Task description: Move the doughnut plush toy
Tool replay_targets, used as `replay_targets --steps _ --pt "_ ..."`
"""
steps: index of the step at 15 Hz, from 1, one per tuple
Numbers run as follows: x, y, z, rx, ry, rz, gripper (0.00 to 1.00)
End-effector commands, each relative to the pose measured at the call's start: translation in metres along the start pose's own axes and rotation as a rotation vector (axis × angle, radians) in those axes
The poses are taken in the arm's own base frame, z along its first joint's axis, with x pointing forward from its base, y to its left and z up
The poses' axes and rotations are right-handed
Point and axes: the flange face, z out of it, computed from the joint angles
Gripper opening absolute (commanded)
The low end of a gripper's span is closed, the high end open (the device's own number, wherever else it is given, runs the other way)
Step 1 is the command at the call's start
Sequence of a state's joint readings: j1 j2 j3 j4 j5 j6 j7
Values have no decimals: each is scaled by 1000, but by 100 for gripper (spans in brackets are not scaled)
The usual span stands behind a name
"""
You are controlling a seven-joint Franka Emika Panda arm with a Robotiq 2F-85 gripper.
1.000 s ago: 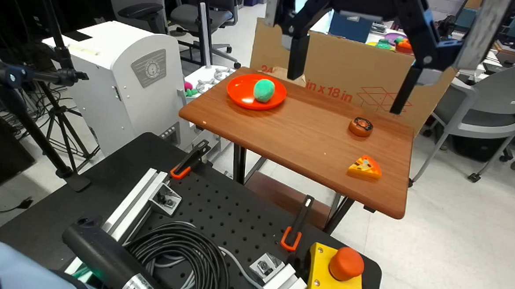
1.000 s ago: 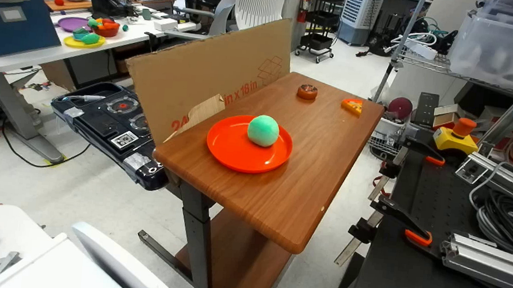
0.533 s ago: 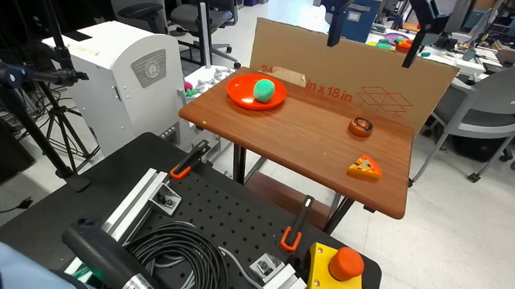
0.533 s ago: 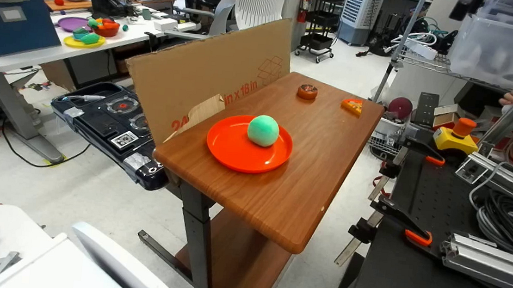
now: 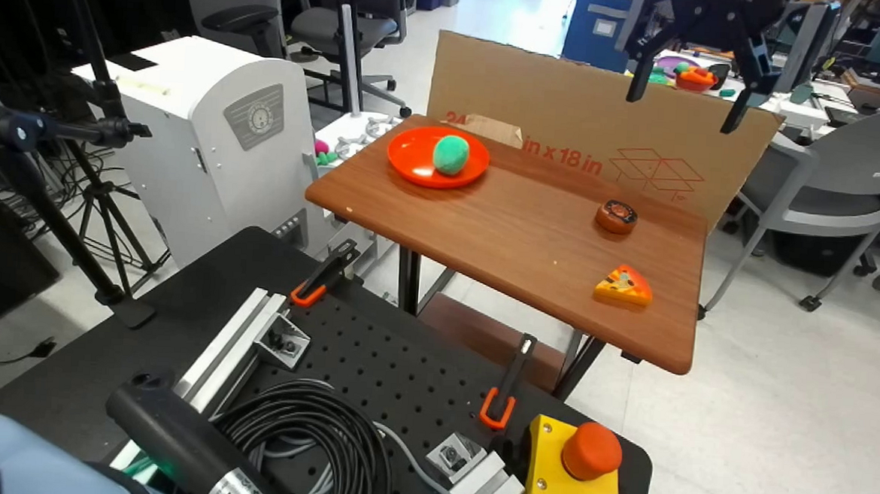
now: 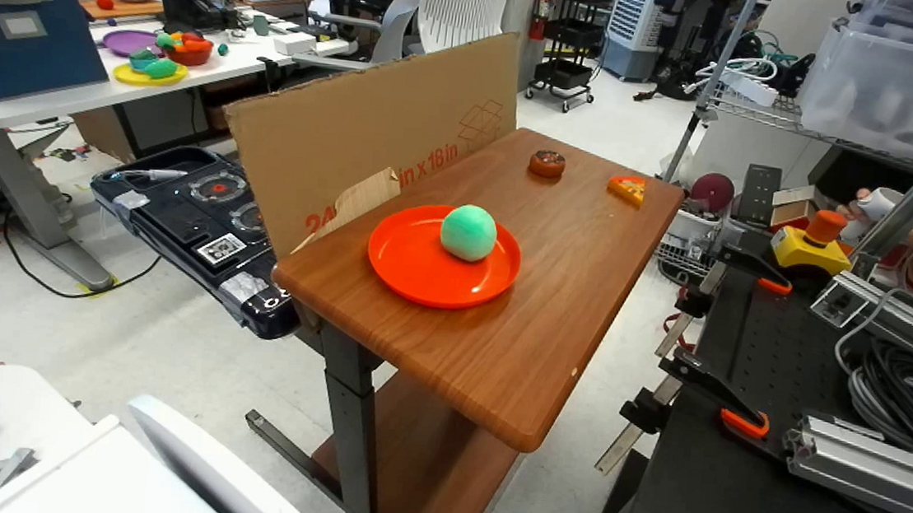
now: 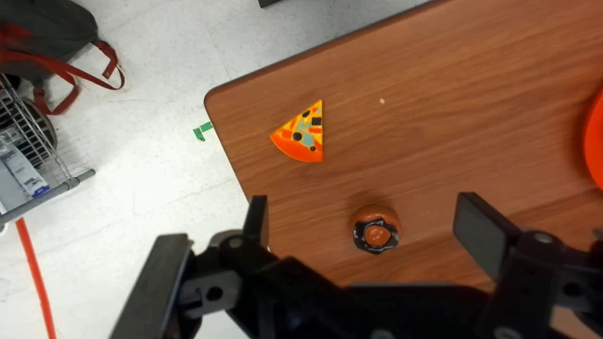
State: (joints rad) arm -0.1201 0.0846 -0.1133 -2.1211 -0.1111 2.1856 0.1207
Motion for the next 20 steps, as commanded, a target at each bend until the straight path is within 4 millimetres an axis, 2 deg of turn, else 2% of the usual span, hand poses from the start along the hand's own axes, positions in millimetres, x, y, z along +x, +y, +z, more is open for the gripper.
replay_targets --steps 1,5,8,11,16,20 --pt "66 3 32 5 -26 91 100" --pt "106 -5 75 -33 -41 144 100" --pt "119 -25 108 -51 -48 158 100" --pt "128 -45 133 -68 -56 171 100" --pt "141 -68 154 -92 -54 186 100" --pt "151 -78 166 -103 -49 204 100"
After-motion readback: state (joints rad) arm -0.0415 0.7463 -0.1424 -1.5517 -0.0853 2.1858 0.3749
